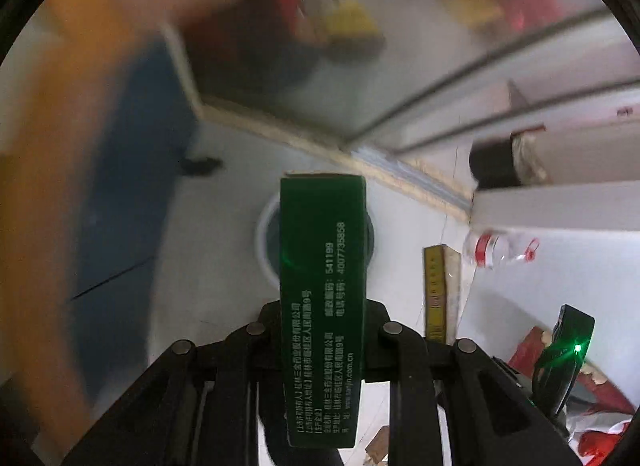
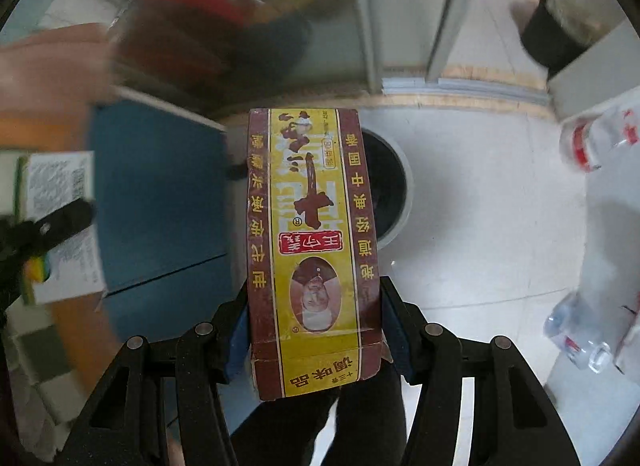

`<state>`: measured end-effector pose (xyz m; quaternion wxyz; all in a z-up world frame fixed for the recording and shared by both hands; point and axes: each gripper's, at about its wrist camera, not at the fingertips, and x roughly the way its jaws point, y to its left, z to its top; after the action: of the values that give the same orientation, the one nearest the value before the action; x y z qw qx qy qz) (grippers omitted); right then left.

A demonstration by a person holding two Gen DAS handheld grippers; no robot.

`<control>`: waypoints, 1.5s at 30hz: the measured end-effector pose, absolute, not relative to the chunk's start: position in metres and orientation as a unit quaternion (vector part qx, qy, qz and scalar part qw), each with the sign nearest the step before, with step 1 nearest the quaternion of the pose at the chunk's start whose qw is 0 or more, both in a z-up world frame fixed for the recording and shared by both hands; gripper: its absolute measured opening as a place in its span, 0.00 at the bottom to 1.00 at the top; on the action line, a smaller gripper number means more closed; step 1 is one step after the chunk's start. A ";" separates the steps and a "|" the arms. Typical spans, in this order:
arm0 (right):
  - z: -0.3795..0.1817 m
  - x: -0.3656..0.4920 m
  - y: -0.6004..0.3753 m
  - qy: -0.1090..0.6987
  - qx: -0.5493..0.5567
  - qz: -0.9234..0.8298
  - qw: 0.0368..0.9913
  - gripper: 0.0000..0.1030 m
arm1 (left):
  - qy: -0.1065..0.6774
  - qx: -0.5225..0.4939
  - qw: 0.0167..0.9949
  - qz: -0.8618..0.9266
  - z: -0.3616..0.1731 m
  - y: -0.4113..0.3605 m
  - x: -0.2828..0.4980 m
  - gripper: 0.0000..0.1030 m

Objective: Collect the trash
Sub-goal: 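Carry both boxes to the trash bin and open both tools to drop them, then move both tools back from the bin toward the counter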

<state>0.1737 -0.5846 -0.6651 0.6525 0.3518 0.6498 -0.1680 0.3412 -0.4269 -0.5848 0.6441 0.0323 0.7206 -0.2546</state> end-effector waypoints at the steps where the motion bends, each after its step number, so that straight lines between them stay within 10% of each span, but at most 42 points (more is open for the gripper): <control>1: -0.693 0.174 -0.592 0.653 0.358 -0.168 0.647 0.58 | 0.729 0.040 0.633 -0.257 -0.619 -0.439 0.342 0.19; 6: -0.791 0.182 -0.607 0.665 0.374 -0.160 0.627 0.61 | 0.753 0.086 0.596 -0.265 -0.756 -0.477 0.340 0.24; 8: -0.837 0.190 -0.606 0.674 0.361 -0.163 0.623 0.64 | 0.745 0.104 0.603 -0.266 -0.788 -0.484 0.340 0.42; 10: -0.845 0.190 -0.607 0.674 0.359 -0.166 0.624 0.88 | 0.725 0.118 0.626 -0.261 -0.800 -0.487 0.341 0.86; 12: -0.858 0.188 -0.612 0.670 0.346 -0.184 0.631 1.00 | 0.718 0.122 0.635 -0.259 -0.806 -0.483 0.346 1.00; 26: -0.790 0.173 -0.618 0.645 0.263 -0.262 0.668 1.00 | 0.657 0.194 0.702 -0.192 -0.743 -0.442 0.326 1.00; 45: -0.471 0.099 -0.592 0.577 0.240 -0.279 0.729 1.00 | 0.614 0.195 0.727 -0.236 -0.472 -0.431 0.250 1.00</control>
<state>0.0986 -0.5924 -0.4710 0.7293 0.2395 0.5772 -0.2787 0.2496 -0.4315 -0.4719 0.7273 0.1949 0.6143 -0.2360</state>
